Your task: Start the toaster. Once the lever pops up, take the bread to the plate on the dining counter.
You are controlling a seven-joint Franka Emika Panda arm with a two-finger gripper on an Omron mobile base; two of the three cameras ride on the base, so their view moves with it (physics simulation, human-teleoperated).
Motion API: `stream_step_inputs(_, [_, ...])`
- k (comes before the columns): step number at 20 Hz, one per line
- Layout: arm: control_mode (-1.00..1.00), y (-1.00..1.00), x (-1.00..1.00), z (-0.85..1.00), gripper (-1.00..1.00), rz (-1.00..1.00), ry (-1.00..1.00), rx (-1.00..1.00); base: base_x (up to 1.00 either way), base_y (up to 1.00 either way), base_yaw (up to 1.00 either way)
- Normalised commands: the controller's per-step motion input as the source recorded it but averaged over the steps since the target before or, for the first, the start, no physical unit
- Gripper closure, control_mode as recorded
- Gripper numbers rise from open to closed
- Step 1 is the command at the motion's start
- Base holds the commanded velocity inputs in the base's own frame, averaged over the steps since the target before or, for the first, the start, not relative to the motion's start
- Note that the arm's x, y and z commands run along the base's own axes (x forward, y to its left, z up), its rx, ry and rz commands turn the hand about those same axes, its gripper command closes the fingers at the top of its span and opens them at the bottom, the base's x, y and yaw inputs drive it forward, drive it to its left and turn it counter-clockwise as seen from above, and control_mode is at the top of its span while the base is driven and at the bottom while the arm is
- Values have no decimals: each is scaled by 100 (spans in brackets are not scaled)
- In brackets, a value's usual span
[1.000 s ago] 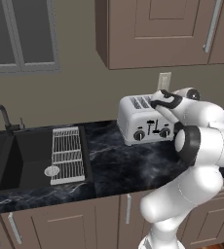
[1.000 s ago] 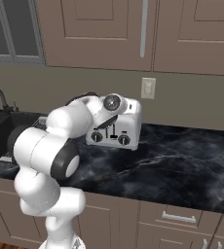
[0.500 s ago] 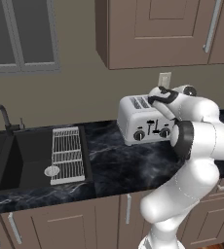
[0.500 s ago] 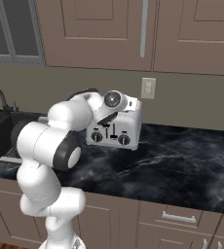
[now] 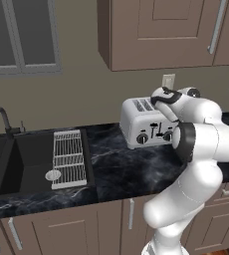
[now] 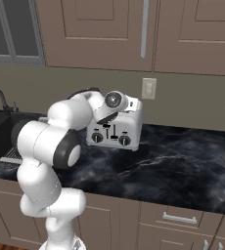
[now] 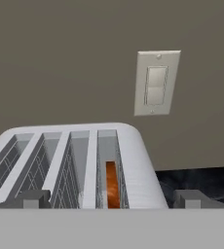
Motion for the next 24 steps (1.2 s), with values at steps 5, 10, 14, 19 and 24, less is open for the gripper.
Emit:
stream_step_inputs(5, [-100, 1, 1, 0, -100, 0, 0, 0, 0, 0, 0])
stream_step_inputs(10, [-100, 0, 0, 0, -100, 0, 0, 0, 0, 0, 0])
stream_step_inputs(14, [-100, 0, 0, 0, -100, 0, 0, 0, 0, 0, 0])
stream_step_inputs(19, [-100, 0, 0, 0, -100, 0, 0, 0, 0, 0, 0])
stream_step_inputs(24, [-100, 0, 0, 0, -100, 0, 0, 0, 0, 0, 0])
